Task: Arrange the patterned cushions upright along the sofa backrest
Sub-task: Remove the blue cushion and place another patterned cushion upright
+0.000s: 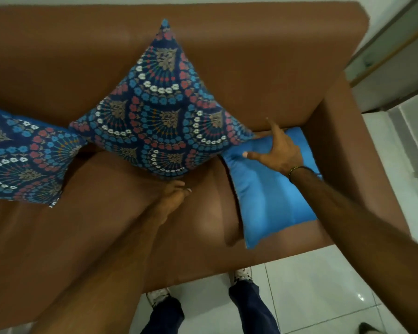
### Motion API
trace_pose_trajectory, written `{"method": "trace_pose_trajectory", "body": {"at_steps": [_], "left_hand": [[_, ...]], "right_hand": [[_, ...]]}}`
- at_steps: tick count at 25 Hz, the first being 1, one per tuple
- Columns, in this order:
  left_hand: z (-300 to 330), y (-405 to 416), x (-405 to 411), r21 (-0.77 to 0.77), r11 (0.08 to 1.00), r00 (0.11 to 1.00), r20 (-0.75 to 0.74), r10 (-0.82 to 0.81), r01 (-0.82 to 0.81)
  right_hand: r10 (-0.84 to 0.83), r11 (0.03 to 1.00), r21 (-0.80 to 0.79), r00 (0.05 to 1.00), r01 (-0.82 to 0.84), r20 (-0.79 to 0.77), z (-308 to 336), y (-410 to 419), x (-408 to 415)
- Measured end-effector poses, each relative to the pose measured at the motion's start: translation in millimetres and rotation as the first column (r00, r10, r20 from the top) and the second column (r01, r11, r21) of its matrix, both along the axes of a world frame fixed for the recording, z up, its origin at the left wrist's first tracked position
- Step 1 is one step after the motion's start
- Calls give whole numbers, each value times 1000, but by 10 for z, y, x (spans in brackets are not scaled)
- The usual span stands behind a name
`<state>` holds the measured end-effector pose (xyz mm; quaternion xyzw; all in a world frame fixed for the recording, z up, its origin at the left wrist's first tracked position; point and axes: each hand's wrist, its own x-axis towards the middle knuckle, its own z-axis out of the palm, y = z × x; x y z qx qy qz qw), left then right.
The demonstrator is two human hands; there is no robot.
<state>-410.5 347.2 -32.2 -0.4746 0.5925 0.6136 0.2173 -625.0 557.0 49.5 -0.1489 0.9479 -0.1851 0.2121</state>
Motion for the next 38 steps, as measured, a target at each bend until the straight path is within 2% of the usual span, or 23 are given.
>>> {"method": "trace_pose_trajectory", "body": {"at_steps": [3, 5, 9, 11, 13, 14, 16, 18, 20, 21, 23, 25, 26, 27, 28, 29, 30, 31, 32, 33, 36, 38], "left_hand": [[-64, 616, -295, 25, 999, 1000, -12, -21, 21], [-164, 1039, -603, 34, 999, 1000, -19, -13, 13], [-410, 1590, -1145, -29, 999, 999, 14, 45, -45], [-496, 1773, -1260, -79, 987, 989, 24, 146, -143], [-477, 1869, -1221, -103, 981, 983, 57, 172, -165], [-454, 1895, -1146, -100, 985, 986, 74, 148, -141], [-365, 1935, -967, -74, 997, 992, 117, 42, -33], [-275, 2017, -840, -68, 995, 985, 161, -56, 67], [-126, 2105, -744, -50, 995, 984, 165, -73, 82], [-32, 2133, -663, -36, 999, 986, 163, -29, 35], [190, 2126, -508, 3, 993, 992, 51, 119, -120], [448, 2300, -487, 66, 932, 931, -59, 359, -356], [526, 2381, -495, 58, 822, 812, -128, 570, -567], [571, 2422, -493, 30, 628, 611, -199, 766, -778], [562, 2430, -416, 19, 444, 425, -254, 869, -896], [541, 2404, -319, 78, 440, 407, -266, 874, -895], [507, 2371, -231, 136, 615, 582, -215, 784, -777], [434, 2363, -154, 170, 778, 770, -126, 625, -604], [280, 2377, -56, 171, 868, 872, -82, 483, -465], [81, 2401, 51, 144, 898, 903, -51, 427, -417], [-262, 2684, -87, -157, 945, 956, -109, 274, -288], [-527, 2806, -151, -309, 908, 959, -105, 265, -284]], "right_hand": [[-53, 992, 114, 999, 52, 6, -304, 685, -268], [-115, 980, 173, 991, 101, 72, -618, 1152, -552], [-257, 966, 126, 879, 225, 402, -1117, 1690, -951], [-276, 961, 93, 861, 262, 428, -1226, 1837, -993], [-333, 939, 90, 805, 333, 491, -1200, 1946, -908], [-373, 913, 84, 735, 399, 566, -1157, 2009, -837], [-458, 797, 87, 504, 598, 733, -1039, 2181, -662], [-530, 681, 192, 294, 707, 795, -936, 2361, -531], [-539, 622, 272, 149, 734, 829, -819, 2494, -472], [-497, 606, 252, 111, 754, 861, -776, 2546, -479], [-396, 574, 163, 98, 803, 913, -689, 2641, -550], [-266, 561, 78, 90, 824, 960, -589, 2828, -600], [-205, 560, 33, 100, 828, 974, -570, 2956, -640], [-167, 574, -1, 118, 819, 979, -563, 3073, -675], [-145, 614, 2, 110, 789, 983, -540, 3157, -686], [-122, 664, 29, 71, 747, 990, -538, 3215, -656], [-98, 719, 47, 35, 694, 995, -559, 3236, -592], [-81, 771, 38, 40, 636, 996, -609, 3225, -500], [-71, 817, 15, 75, 576, 995, -668, 3164, -391], [-89, 851, 1, 141, 525, 986, -723, 3068, -265], [-244, 840, -20, 410, 542, 879, -1001, 2747, 47], [-269, 811, -100, 519, 577, 811, -1205, 2642, 162]]}}
